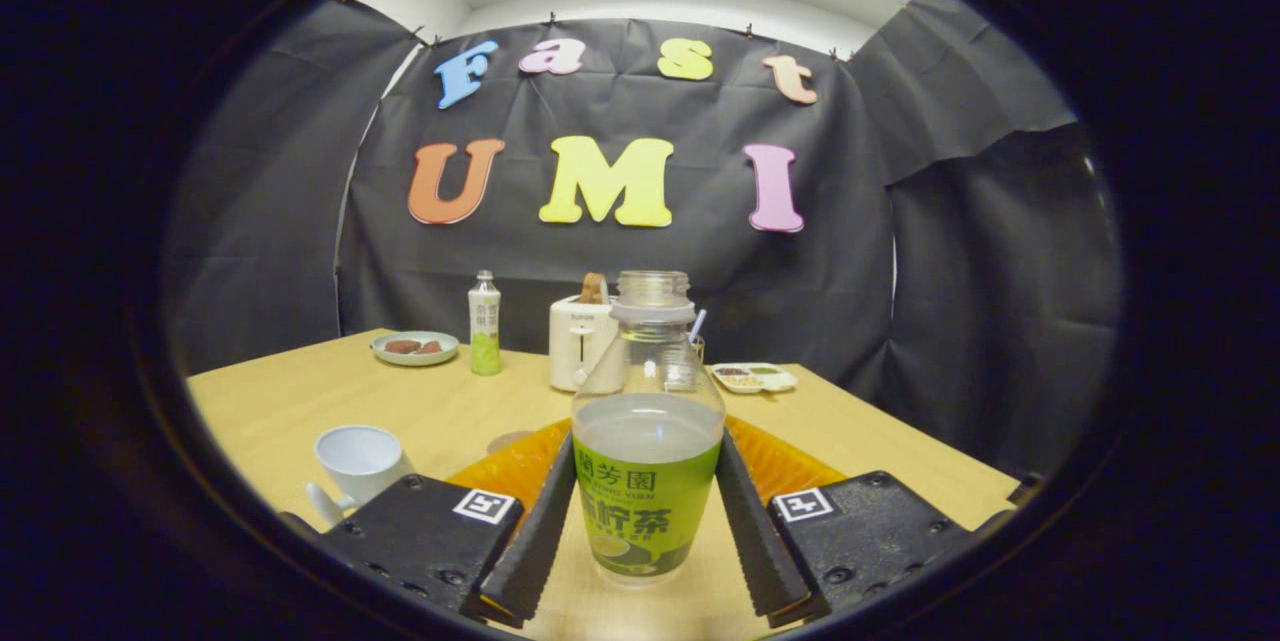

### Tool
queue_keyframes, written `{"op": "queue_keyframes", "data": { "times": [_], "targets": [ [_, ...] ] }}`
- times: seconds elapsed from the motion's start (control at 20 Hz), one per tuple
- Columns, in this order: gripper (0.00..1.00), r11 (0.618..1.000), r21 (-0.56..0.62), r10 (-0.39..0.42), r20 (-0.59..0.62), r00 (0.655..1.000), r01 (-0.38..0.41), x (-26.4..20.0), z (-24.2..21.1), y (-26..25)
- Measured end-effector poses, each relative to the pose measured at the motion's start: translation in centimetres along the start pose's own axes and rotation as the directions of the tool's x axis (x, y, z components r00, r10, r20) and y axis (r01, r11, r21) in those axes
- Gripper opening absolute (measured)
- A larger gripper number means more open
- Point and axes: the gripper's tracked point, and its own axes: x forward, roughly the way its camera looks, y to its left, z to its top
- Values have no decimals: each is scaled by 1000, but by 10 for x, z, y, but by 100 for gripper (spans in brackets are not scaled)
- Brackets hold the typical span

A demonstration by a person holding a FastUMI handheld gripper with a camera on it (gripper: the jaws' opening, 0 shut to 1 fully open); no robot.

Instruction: Take the bottle from table, then pour the juice into the cup, finally place the bottle on the coaster

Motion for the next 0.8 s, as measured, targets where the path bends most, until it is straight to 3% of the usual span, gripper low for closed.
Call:
{"op": "queue_keyframes", "data": {
  "times": [0.45, 0.8],
  "targets": [
    [80, 989, -142, -37, 13, 999, 39, -30, 58, 0],
    [80, 934, -353, -70, -25, 997, 56, -37, 68, 2]
  ]
}}
